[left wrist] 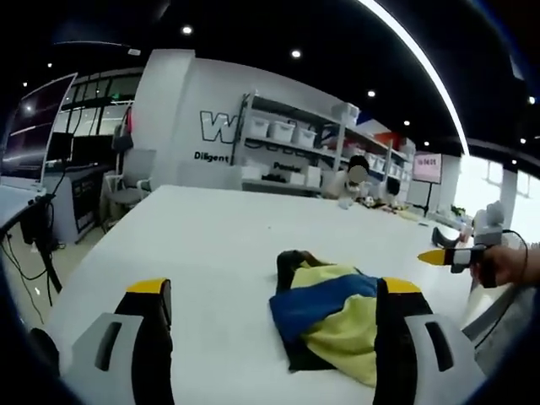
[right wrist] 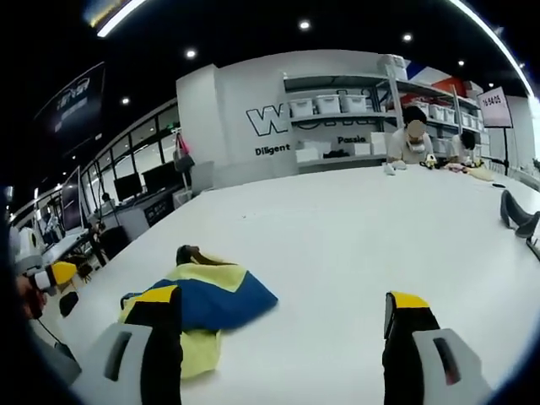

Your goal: Fold the garment on the visible template until the final outline fits inside the template.

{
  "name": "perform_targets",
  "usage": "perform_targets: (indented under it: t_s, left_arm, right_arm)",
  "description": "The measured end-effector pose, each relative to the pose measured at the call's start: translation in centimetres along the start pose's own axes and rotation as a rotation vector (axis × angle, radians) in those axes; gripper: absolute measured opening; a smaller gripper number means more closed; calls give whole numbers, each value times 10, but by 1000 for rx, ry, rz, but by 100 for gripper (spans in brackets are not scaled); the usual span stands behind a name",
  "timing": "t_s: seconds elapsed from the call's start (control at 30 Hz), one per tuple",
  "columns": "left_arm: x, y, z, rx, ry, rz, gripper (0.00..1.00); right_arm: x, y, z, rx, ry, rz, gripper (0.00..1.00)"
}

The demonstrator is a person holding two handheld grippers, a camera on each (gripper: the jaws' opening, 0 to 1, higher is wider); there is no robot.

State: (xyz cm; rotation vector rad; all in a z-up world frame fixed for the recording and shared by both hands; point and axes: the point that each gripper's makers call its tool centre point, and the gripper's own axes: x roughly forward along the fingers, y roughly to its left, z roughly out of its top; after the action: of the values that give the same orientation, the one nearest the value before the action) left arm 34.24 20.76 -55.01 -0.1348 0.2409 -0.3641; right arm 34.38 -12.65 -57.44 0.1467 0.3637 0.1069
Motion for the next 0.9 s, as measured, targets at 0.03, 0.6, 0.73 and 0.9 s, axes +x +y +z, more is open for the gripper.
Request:
perform_targets:
  t_s: [0.03, 0.6, 0.73, 0.9]
  left_arm:
    - [0, 0, 0, -3, 2, -2, 94]
    - [10, -1, -16, -14, 65, -14, 91]
    - [8, -1, -20, -11, 82, -11, 91]
    - [4, 4, -28, -16, 115, 9, 90]
  right_arm:
    - [0, 1, 3, -12, -6, 0, 99]
    - [26, 91, 30, -148, 44, 233, 98]
    - [34, 116, 29, -173, 59, 289, 96]
    - [43, 140, 27, -211, 74, 336, 95]
